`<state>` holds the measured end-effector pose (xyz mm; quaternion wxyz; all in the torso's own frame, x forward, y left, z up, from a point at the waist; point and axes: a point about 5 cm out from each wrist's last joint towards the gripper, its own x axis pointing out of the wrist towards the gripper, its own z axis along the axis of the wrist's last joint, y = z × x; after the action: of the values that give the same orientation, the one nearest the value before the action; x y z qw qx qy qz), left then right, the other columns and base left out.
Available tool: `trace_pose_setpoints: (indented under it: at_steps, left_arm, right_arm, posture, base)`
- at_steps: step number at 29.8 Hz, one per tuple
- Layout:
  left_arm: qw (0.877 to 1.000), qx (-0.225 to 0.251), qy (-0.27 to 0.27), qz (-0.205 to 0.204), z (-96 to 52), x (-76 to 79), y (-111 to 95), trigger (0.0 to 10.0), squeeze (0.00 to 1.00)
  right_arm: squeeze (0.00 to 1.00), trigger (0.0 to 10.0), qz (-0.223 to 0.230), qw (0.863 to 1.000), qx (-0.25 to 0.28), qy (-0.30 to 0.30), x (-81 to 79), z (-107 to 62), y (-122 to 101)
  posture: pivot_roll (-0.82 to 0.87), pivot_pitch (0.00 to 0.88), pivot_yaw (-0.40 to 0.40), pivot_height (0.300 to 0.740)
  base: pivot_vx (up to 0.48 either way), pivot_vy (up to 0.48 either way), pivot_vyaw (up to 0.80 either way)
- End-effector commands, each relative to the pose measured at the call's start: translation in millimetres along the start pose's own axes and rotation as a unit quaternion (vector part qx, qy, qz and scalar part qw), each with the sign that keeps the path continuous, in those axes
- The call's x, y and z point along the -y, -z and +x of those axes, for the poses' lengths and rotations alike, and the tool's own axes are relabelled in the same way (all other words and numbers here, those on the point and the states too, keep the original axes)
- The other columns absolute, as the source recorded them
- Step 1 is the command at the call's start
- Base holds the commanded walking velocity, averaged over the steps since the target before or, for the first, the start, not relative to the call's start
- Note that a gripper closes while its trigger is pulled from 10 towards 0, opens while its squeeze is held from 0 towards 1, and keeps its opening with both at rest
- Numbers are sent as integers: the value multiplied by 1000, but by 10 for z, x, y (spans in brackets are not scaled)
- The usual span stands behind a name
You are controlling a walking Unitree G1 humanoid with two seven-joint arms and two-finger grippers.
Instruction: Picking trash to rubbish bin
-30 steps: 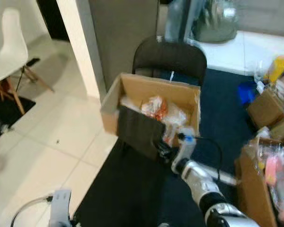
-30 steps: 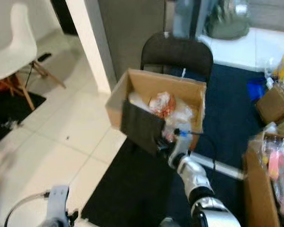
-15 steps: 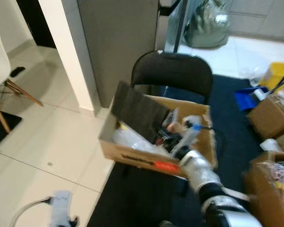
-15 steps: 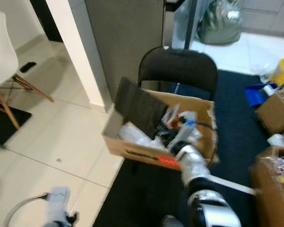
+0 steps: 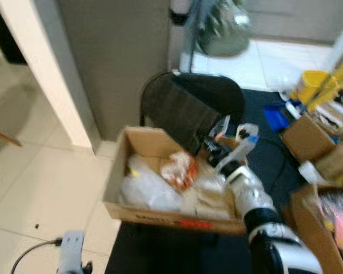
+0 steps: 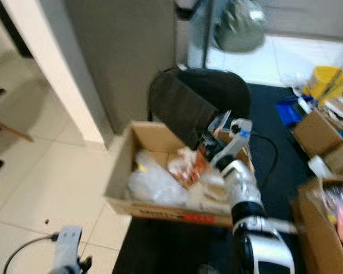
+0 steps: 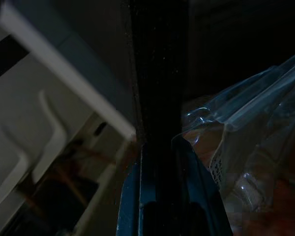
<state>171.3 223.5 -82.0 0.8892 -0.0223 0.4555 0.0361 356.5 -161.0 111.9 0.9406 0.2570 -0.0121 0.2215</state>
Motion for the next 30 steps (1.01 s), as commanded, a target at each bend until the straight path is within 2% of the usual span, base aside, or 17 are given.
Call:
trace_pose_setpoints:
  at_steps: [1,4,9,13,15,18,21,25,30]
  left_arm:
    - [1000,-23,4,-1,-21,23,135,10000,0]
    - [1000,-26,12,2,-25,36,159,10000,0]
    - [999,-27,19,-6,-28,46,170,10000,0]
    - [1000,-29,11,-3,-31,25,180,10000,0]
    - [1000,-24,-1,-18,-34,4,175,10000,0]
    - [1000,-27,0,-11,-34,1,177,10000,0]
    - [1000,-28,0,-8,-34,0,176,10000,0]
    - [1000,-29,2,-6,-34,6,182,10000,0]
    - [999,-32,7,4,-35,11,190,10000,0]
  right_arm:
    - [0,10000,1,1000,3,7,41,-48,-7]
    - [0,10000,-5,1000,-4,1,44,-66,-1]
    - [0,10000,-18,999,-18,-27,3,-79,30]
    - [0,10000,-34,995,-50,-74,-80,-105,111]
    - [0,10000,-43,991,-74,-105,-142,-120,177]
    - [0,10000,-61,985,-98,-126,-194,-134,246]
    - [0,10000,-92,980,-124,-122,-232,-127,329]
    - [0,10000,-121,976,-154,-93,-190,-117,388]
    - [0,10000,-155,964,-190,-108,-211,-126,431]
  posture:
    - [43,101,37,740]
    - [41,103,39,740]
    - [41,103,39,740]
    - [43,105,43,740]
    - [44,107,42,740]
    - [46,107,42,740]
    - [46,107,42,740]
    - [46,107,42,740]
    - [47,104,43,740]
  base:
    - [0,0,-800]
    - [0,0,-800]
    - [0,-127,0]
    - [0,-433,0]
    - [0,0,0]
    - [0,0,0]
    - [0,0,0]
    - [0,0,0]
    - [0,0,0]
